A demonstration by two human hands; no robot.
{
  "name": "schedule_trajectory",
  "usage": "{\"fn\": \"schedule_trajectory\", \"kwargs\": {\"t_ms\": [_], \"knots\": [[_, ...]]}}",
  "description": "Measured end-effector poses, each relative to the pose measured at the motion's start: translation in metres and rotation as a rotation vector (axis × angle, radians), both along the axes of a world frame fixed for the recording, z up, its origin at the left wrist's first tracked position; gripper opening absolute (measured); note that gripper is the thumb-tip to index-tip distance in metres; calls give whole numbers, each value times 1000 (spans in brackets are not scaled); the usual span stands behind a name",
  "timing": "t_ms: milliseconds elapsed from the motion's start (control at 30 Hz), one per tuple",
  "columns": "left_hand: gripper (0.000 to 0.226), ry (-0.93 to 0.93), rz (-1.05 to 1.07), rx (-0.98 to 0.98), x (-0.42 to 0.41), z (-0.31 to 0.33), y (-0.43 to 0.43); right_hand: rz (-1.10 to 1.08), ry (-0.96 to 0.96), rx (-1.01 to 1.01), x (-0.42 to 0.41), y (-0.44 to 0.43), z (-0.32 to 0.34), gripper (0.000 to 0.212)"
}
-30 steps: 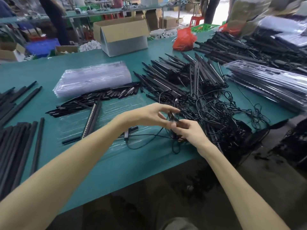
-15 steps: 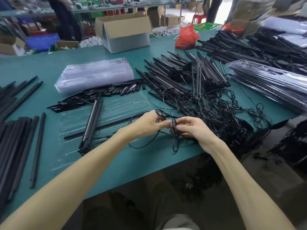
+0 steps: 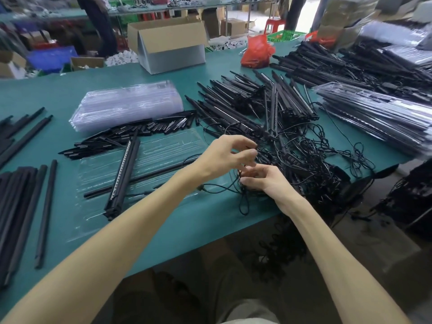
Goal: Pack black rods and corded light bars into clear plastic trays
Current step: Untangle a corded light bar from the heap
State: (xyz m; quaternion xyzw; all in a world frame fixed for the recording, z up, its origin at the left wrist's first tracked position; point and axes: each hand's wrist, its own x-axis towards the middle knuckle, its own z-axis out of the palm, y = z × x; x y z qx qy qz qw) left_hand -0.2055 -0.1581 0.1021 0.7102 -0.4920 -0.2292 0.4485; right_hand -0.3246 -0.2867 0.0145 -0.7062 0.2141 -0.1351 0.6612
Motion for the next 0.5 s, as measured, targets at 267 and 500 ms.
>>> {"fn": "schedule_trajectory", "kwargs": {"t_ms": [267, 500], "knots": [[11, -319, 126, -10, 10, -25, 29, 16, -37, 97, 3, -2, 1, 18], [17, -545, -79, 268, 16, -45, 50, 12, -66, 121, 2, -3, 2, 19]]}}
